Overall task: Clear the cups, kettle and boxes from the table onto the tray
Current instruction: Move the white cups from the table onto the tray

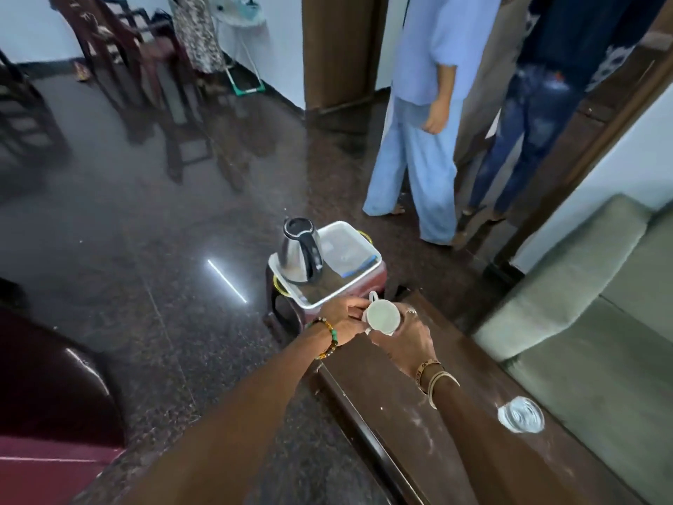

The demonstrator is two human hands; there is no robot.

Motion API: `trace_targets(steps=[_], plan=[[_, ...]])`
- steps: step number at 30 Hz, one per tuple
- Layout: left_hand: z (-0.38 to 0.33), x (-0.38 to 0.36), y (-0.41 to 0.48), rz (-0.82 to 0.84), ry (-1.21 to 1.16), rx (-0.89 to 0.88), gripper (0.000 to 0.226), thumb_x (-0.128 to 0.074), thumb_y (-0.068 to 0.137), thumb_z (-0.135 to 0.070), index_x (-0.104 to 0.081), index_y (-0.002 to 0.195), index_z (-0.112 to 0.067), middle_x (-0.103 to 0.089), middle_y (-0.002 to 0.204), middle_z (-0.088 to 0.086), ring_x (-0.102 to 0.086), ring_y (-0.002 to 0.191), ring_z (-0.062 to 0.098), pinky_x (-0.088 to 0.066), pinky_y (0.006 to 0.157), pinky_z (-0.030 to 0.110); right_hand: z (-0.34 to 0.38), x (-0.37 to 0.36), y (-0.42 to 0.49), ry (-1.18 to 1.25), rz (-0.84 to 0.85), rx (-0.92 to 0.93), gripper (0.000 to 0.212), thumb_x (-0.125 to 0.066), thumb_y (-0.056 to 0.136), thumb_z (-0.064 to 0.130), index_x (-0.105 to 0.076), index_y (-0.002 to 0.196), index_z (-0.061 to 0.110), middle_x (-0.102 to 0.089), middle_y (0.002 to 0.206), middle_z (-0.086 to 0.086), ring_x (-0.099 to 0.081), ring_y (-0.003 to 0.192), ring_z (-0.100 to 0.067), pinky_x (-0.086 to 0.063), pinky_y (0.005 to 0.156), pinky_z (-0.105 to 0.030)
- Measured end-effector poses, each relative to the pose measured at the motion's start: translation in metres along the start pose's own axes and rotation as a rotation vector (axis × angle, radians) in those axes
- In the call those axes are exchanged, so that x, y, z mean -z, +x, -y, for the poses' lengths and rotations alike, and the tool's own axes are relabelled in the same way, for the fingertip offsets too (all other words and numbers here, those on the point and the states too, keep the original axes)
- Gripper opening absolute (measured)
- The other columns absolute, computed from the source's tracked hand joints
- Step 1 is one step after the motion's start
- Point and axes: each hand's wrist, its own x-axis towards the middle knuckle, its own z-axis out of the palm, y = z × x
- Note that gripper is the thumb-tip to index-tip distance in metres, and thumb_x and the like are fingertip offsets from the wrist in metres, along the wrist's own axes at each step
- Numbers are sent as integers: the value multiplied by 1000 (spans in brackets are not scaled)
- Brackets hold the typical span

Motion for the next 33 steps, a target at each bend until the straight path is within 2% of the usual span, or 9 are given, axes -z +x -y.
trace_targets(steps=[3, 6, 10, 13, 18, 22, 25, 29, 33], plan=[[-10, 24, 1, -96, 68, -18, 45, -69, 81, -1, -64, 125, -10, -74, 107, -1, -64, 89, 2, -45, 73, 6, 24, -7, 14, 5, -13, 1, 56, -80, 60, 45, -58, 110, 33, -66, 95, 14, -64, 88, -12, -51, 75, -28], [-11, 39, 11, -135, 68, -31, 46, -72, 78, -1, -66, 121, -14, -72, 111, 4, -64, 98, 11, -44, 64, -1, 43, -9, 31, 1, -9, 37, 49, -80, 60, 49, -56, 101, 38, -64, 90, 18, -63, 84, -10, -47, 73, -25], [-16, 54, 36, -165, 23, 12, 47, -76, 72, -3, -69, 116, -17, -73, 110, 2, -66, 105, 15, -53, 95, 28, 53, -14, 58, -10, -8, 65, 53, -80, 61, 53, -60, 106, 33, -64, 91, 15, -61, 81, -9, -46, 72, -24], [-17, 59, 55, -168, 80, 51, 44, -79, 73, -8, -70, 114, -17, -73, 111, 1, -66, 107, 16, -51, 100, 33, 52, -18, 80, -23, 14, 95, 50, -83, 62, 49, -66, 104, 28, -68, 92, 12, -66, 82, -10, -57, 75, -29], [-18, 74, 97, -73, 111, 79, 41, -66, 80, 0, -67, 119, -14, -69, 118, 10, -61, 93, 11, -53, 77, 14, 53, -23, 121, -17, 71, 114, 45, -83, 64, 39, -68, 103, 25, -70, 91, 8, -67, 86, -13, -58, 77, -31], [-26, 83, 122, -88, 92, 58, 42, -53, 85, 13, -62, 123, -4, -69, 112, 10, -63, 90, 12, -55, 76, 14, 63, -24, 152, -27, 78, 111, 48, -83, 66, 42, -64, 106, 23, -67, 94, 8, -63, 86, -12, -52, 74, -25], [-35, 102, 141, -97, -9, 85, 46, -54, 84, 16, -59, 125, -2, -67, 113, 15, -65, 101, 28, -57, 86, 32, 78, -29, 176, -21, 63, 122, 47, -83, 65, 38, -61, 104, 23, -66, 93, 8, -63, 86, -13, -51, 73, -24], [-35, 132, 166, -55, -199, 142, 50, -47, 83, 24, -51, 130, 8, -60, 100, 18, -59, 82, 31, -55, 71, 37, 87, -46, 203, -18, 47, 68, 56, -84, 64, 37, -62, 113, 22, -67, 98, 7, -64, 90, -14, -53, 79, -27], [-21, 155, 194, 14, -84, 198, 42, -51, 87, 14, -56, 128, 4, -61, 121, 27, -60, 90, 27, -54, 87, 39, 93, -70, 220, -30, 72, 16, 56, -82, 62, 39, -60, 112, 25, -65, 101, 8, -63, 93, -14, -51, 76, -27]])
